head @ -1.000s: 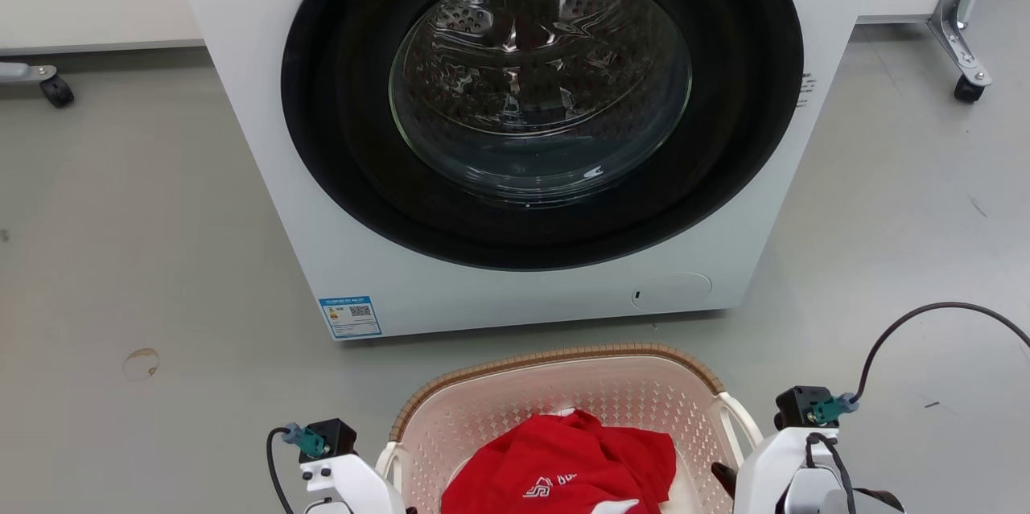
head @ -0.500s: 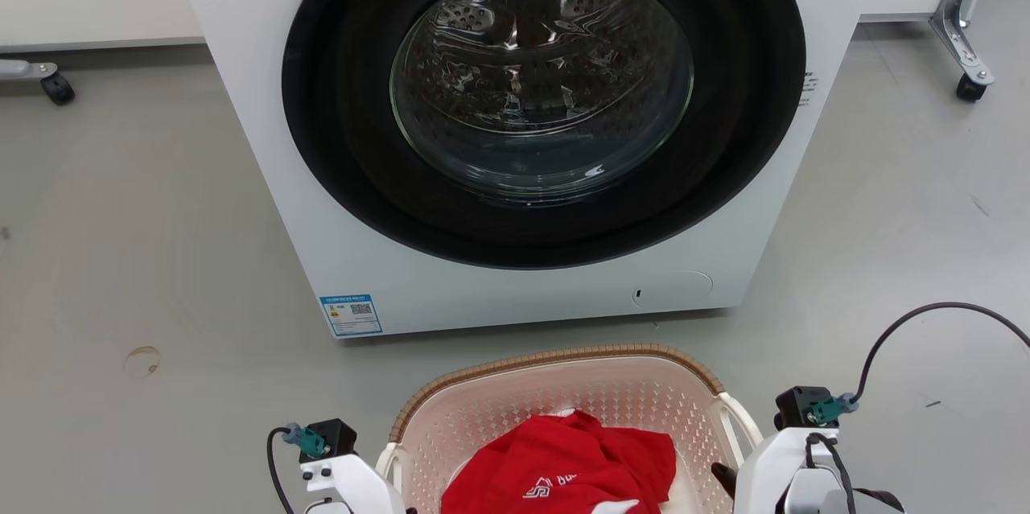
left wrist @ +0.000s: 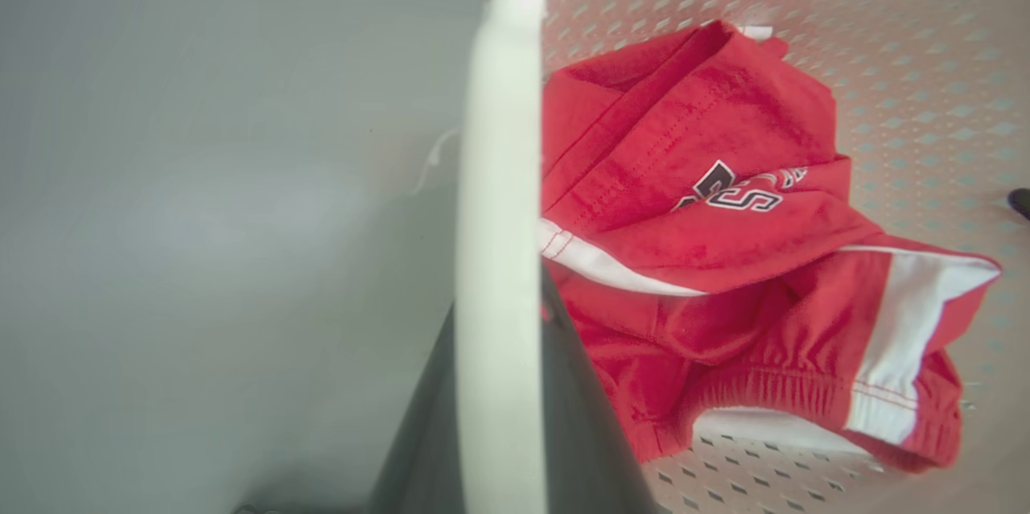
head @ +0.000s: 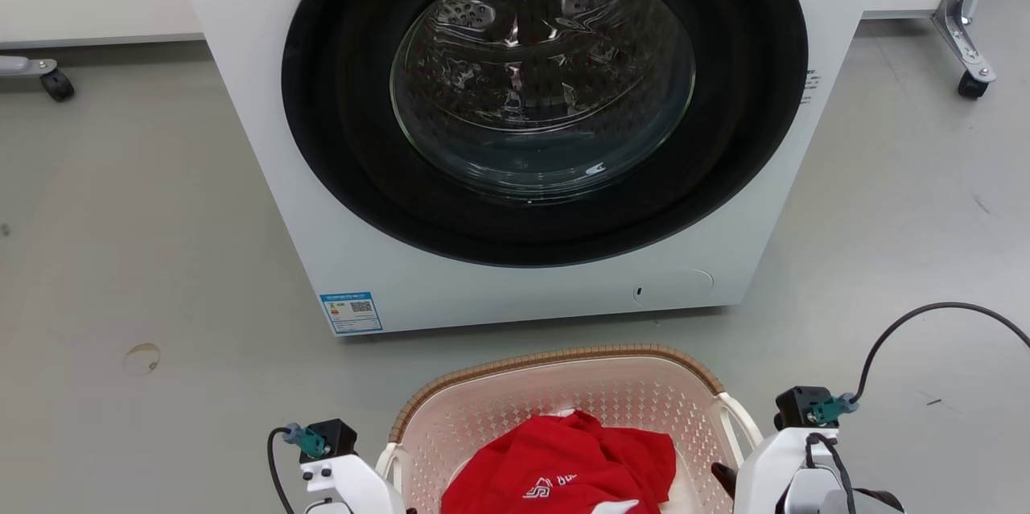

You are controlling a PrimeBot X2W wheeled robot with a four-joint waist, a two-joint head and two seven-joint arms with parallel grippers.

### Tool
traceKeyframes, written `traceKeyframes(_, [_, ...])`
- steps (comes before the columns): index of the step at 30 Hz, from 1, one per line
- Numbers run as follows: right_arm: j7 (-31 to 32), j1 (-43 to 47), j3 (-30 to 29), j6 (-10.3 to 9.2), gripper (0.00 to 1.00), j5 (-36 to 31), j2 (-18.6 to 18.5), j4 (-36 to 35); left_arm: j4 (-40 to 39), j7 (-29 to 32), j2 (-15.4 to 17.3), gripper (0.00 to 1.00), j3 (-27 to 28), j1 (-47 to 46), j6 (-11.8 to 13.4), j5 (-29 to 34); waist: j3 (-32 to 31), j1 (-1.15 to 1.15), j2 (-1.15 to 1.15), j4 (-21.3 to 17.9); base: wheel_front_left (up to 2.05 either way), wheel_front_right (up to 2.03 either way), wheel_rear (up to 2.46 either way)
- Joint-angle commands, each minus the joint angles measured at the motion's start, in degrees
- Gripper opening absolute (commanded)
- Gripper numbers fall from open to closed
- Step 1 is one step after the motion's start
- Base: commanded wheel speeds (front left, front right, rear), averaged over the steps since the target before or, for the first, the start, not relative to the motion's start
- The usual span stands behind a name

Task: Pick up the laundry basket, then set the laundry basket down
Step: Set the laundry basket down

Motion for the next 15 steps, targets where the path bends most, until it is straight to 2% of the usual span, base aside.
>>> traceKeyframes(1, [-1.05, -0.38, -0.36, -0.37, 0.0, 0.32, -6.96, 2.96, 2.43, -0.35, 8.76, 0.0, 1.31, -0.26, 1.83, -0.03, 0.04, 0.0, 0.0, 0.0, 0.0, 0.0, 0.0])
traceKeyframes(15, [-2.4, -1.4, -0.36, -0.37, 0.0, 0.11, -6.96, 2.98, 2.43, -1.21, 8.35, 0.0, 0.57, -1.57, 1.93, 0.55, 2.33, 0.0, 0.0, 0.32, 0.0, 0.0, 0.0])
